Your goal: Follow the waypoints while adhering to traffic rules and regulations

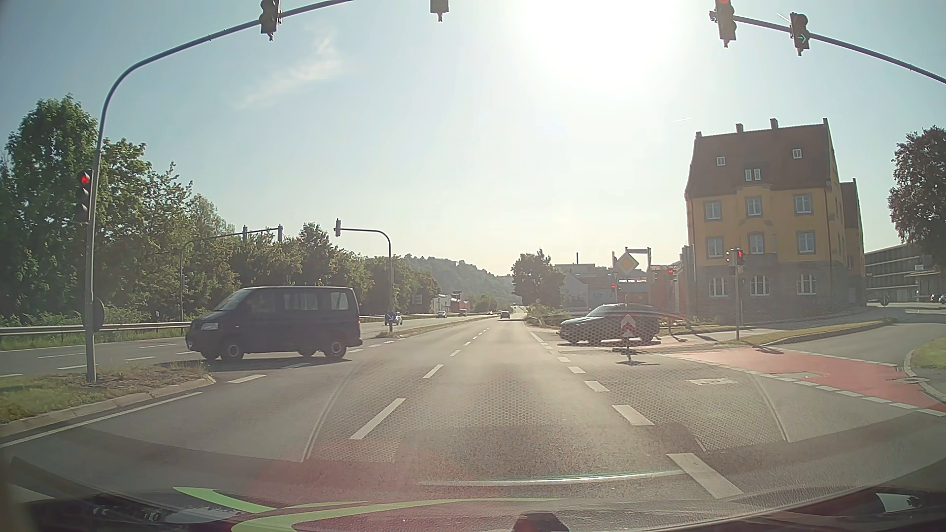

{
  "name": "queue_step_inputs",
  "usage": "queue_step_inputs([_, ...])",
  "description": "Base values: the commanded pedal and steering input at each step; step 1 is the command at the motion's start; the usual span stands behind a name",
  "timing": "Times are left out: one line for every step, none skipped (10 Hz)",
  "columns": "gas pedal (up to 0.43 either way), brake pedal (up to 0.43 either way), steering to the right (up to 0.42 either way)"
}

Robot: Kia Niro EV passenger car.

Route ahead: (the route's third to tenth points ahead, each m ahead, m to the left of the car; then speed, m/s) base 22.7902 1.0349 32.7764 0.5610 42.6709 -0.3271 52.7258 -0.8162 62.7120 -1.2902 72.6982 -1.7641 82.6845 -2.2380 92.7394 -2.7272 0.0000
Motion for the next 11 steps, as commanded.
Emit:
queue_step_inputs([0.0,0.268,0.003])
queue_step_inputs([0.0,0.268,0.003])
queue_step_inputs([0.0,0.268,0.003])
queue_step_inputs([0.0,0.268,0.003])
queue_step_inputs([0.0,0.268,0.003])
queue_step_inputs([0.0,0.268,0.003])
queue_step_inputs([0.0,0.268,0.003])
queue_step_inputs([0.0,0.268,0.003])
queue_step_inputs([0.0,0.268,0.004])
queue_step_inputs([0.0,0.268,0.004])
queue_step_inputs([0.0,0.268,0.004])
